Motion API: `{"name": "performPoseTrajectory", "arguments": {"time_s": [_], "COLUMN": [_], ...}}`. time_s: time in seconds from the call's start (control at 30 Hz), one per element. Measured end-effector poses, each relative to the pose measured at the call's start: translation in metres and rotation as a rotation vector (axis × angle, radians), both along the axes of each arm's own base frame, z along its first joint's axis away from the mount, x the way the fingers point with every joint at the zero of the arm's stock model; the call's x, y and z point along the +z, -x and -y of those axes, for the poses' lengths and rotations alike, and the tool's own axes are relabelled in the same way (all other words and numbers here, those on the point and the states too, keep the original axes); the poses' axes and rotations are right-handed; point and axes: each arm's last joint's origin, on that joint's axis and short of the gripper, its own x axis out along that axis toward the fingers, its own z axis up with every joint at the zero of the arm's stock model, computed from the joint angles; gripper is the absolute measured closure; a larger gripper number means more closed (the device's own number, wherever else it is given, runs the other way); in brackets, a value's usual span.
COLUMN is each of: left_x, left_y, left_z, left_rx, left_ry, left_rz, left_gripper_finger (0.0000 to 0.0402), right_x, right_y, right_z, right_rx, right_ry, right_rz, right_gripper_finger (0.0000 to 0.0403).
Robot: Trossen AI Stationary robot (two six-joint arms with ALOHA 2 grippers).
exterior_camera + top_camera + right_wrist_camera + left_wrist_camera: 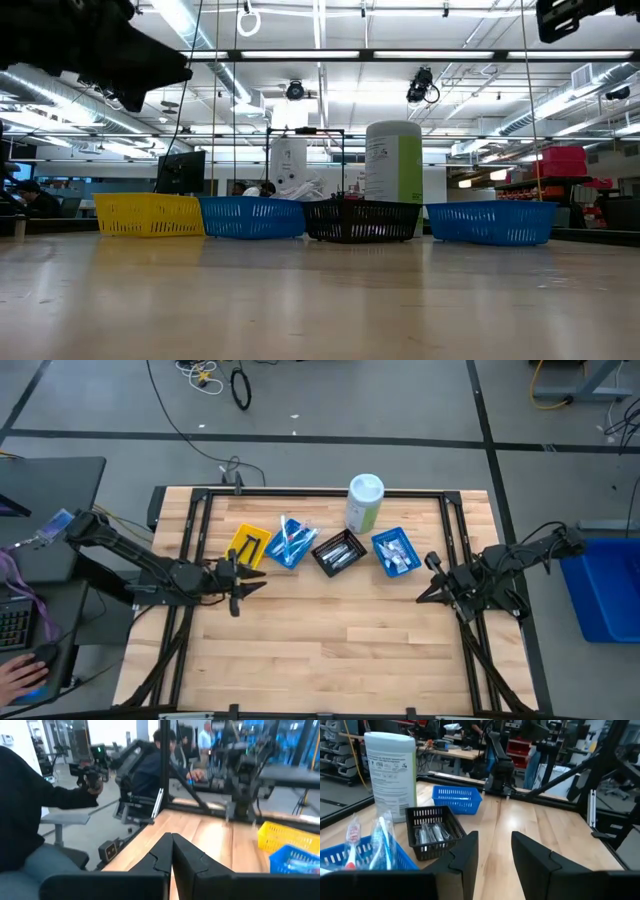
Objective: Pick & Place Travel size toiletries
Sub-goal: Return to Home Position
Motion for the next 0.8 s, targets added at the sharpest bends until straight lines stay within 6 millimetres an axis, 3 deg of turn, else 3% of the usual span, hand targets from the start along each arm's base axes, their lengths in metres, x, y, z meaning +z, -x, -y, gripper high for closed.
{"name": "performPoseTrajectory", "arguments": {"time_s": [0.53, 0.8], "left_x": [-0.034, -0.034], "left_y": [0.013, 0.013], "left_z": [-0.006, -0.005], "left_rx": [-0.009, -0.027], "left_ry": [0.016, -0.020], "left_rz": [0.049, 0.053], "left_gripper_finger": [0.0276, 0.0276], "right_x": [-0.040, -0.051], "right_y": [0.008, 0.015], "right_z": [0.003, 0.006], "right_rx": [0.001, 0.000], "right_ry": [0.000, -0.014], "right_rz": [0.073, 0.113], "right_gripper_finger": [0.0389, 0.0389]}}
